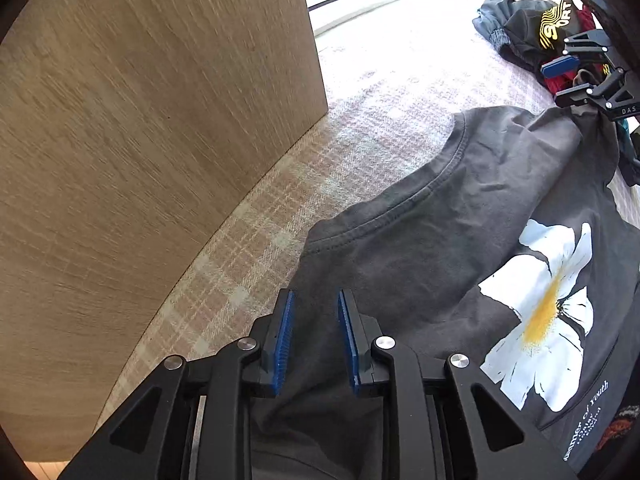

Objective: Fold clothes

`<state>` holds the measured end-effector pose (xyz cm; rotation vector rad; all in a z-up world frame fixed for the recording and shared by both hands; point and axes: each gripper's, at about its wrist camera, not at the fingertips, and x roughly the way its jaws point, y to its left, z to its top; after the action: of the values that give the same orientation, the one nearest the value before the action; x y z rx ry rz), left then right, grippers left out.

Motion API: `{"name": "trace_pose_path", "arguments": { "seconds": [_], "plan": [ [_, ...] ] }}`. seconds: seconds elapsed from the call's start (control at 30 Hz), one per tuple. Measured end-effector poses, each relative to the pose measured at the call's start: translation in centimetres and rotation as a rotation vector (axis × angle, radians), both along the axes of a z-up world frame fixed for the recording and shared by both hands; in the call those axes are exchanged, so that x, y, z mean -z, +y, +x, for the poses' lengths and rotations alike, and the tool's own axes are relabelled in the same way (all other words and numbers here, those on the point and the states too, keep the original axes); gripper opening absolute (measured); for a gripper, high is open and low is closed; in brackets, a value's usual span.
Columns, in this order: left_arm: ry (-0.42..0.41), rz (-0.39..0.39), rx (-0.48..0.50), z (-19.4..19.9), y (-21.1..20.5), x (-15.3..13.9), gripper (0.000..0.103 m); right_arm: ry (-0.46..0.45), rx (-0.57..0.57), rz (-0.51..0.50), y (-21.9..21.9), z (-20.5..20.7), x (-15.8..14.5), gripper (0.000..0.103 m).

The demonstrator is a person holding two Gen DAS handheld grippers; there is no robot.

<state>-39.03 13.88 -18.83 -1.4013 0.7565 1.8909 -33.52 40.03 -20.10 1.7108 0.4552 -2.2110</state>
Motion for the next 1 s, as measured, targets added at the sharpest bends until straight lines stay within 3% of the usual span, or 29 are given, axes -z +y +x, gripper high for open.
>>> {"name": "trace_pose_path", "arguments": {
  "seconds": [0.2, 0.27, 0.4, 0.57, 0.6, 0.63, 0.67, 0.8, 1.0],
  "plan": [
    [-0.012, -0.013, 0.016, -0.5, -0.1, 1.2, 0.022, 0.023, -0.059, -0.058, -1.3, -1.6, -1.1, 0.046],
    [-0.015, 0.0, 0.017, -0.6, -0.1, 1.1, 0.021, -0.011, -0.077, -0.025, -1.6, -2.4, 0.3, 0.046],
    [0.001, 0.007, 0.032, 0.0, -0.1, 0.9, 0.008, -0.121, -0.079, -0.008, -1.7, -3.3, 4.2, 0.046],
    [0.034, 0.019, 0.027, 0.8, -0.5, 0.4, 0.003, -0.115, -0.103, -0.055, -1.8, -2.4, 4.1, 0.046],
    [0.041, 0.025, 0.02, 0.9, -0.6, 0.2, 0.003, -0.11, -0.123, -0.052, -2.0, -2.0, 4.0, 0.032],
    [0.05, 0.031, 0.012, 0.9, -0.7, 0.0, 0.003, -0.107, -0.137, -0.053, -2.2, -1.7, 3.9, 0.009],
    [0.058, 0.038, 0.003, 1.0, -0.9, -0.3, 0.003, -0.108, -0.138, -0.057, -2.3, -1.6, 3.8, 0.005],
    [0.119, 0.061, -0.021, 1.3, -1.4, -2.2, 0.003, -0.022, -0.122, -0.023, -2.5, -1.0, 2.2, 0.004],
    [0.284, 0.077, -0.039, 1.6, -1.3, -6.2, 0.003, 0.221, -0.078, 0.047, -1.6, -2.0, -3.1, 0.004]
  ]
}}
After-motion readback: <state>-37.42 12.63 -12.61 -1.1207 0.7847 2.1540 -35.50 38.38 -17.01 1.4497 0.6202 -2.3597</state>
